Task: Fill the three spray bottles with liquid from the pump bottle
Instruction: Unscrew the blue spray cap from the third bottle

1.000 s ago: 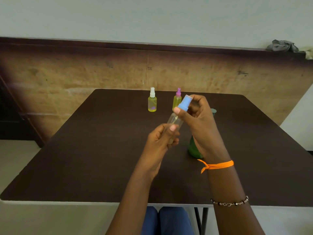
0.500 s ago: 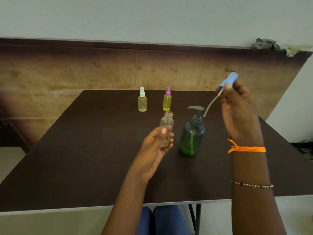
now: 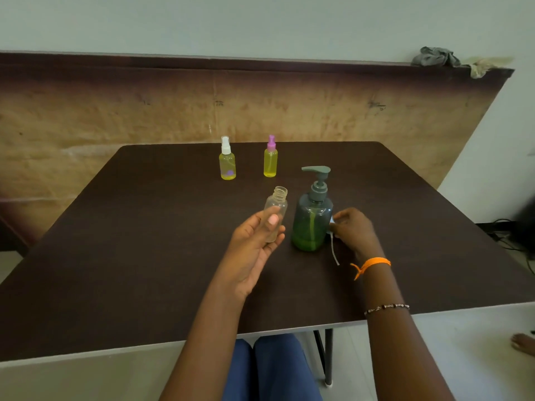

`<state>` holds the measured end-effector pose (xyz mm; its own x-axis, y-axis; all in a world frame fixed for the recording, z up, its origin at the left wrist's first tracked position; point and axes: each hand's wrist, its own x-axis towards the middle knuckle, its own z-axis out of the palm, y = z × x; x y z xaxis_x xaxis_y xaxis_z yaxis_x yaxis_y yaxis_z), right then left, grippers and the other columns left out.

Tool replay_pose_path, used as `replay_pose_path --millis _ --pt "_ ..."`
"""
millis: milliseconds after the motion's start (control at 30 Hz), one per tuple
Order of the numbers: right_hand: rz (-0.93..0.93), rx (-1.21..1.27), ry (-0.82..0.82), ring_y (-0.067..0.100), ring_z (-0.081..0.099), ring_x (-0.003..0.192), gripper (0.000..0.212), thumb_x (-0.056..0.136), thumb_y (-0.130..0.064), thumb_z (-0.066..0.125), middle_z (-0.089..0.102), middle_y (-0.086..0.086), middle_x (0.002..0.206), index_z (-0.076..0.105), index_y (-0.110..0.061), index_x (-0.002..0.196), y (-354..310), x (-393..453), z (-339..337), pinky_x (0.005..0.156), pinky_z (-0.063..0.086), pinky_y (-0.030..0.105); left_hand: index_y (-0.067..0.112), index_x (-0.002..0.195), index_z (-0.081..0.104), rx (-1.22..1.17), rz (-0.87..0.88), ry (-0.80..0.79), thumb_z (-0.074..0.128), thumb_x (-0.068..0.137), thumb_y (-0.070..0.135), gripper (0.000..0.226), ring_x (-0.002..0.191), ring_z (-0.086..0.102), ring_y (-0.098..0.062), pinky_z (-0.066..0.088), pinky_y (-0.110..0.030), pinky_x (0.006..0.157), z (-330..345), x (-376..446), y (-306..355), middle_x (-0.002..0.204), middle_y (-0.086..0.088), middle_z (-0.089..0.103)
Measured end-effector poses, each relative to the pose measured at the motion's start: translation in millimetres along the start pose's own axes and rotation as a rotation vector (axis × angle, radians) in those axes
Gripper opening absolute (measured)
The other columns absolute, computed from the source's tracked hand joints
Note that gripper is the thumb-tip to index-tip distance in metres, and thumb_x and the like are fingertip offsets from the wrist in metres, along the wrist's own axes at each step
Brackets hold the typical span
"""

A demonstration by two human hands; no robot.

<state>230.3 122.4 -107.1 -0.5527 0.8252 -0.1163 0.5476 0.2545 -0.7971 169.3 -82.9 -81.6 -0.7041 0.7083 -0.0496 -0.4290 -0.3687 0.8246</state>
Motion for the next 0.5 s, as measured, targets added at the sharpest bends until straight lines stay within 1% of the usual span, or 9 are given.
replay_pose_path --millis 67,167,267,333,400,500 --pt "-0.03 -0.011 0.013 0.026 0.063 0.095 0.015 0.084 -0.015 0.068 0.065 0.01 0.099 0.055 -0.015 0.092 -0.4 -2.5 3.6 0.085 0.052 0.041 0.017 0.104 0.066 -0.008 -0.003 0.001 0.059 0.08 0.02 0.025 0.097 0.06 -0.011 0.052 -0.019 0.08 -1.0 0.8 -0.5 0.108 0.001 0.064" --pt "-0.057 -0.031 0.026 0.026 0.062 0.093 0.01 0.087 -0.015 0.064 0.064 0.01 0.095 0.054 -0.017 0.084 -3.3 -6.6 4.3 0.083 0.05 0.038 0.016 0.107 0.065 -0.016 -0.016 0.006 0.057 0.084 0.016 0.024 0.099 0.061 -0.01 0.052 -0.02 0.082 -2.4 1.9 -2.1 0.113 0.0 0.064" --pt "-0.057 -0.053 0.027 0.026 0.062 0.094 0.019 0.089 -0.017 0.06 0.066 0.011 0.096 0.052 -0.022 0.073 -2.9 -6.0 2.9 0.086 0.051 0.041 0.016 0.107 0.065 -0.016 -0.016 0.011 0.06 0.08 0.016 0.028 0.1 0.062 -0.011 0.053 -0.02 0.082 -3.9 2.7 -3.2 0.115 -0.001 0.063" --pt "-0.046 -0.025 0.025 0.026 0.063 0.095 0.022 0.091 -0.018 0.059 0.067 0.012 0.096 0.053 -0.023 0.07 -2.3 -5.8 1.1 0.088 0.051 0.042 0.016 0.107 0.066 -0.016 -0.019 0.018 0.061 0.078 0.017 0.029 0.1 0.062 -0.011 0.053 -0.02 0.082 -4.7 3.5 -3.6 0.116 -0.001 0.063" --pt "-0.042 0.015 0.016 0.027 0.063 0.095 0.023 0.092 -0.018 0.059 0.067 0.012 0.096 0.055 -0.022 0.069 -0.7 -6.3 -1.1 0.09 0.051 0.044 0.016 0.107 0.066 -0.014 -0.027 0.026 0.06 0.082 0.015 0.026 0.099 0.062 -0.011 0.053 -0.02 0.08 -5.3 4.0 -4.5 0.117 -0.001 0.063" --pt "-0.038 0.051 0.001 0.028 0.064 0.092 0.026 0.092 -0.017 0.057 0.069 0.013 0.089 0.057 -0.018 0.066 1.1 -5.3 -4.3 0.09 0.051 0.048 0.017 0.106 0.065 -0.003 -0.036 0.03 0.056 0.087 0.012 0.021 0.098 0.062 -0.01 0.053 -0.019 0.079 -4.7 4.0 -6.0 0.117 -0.001 0.062"
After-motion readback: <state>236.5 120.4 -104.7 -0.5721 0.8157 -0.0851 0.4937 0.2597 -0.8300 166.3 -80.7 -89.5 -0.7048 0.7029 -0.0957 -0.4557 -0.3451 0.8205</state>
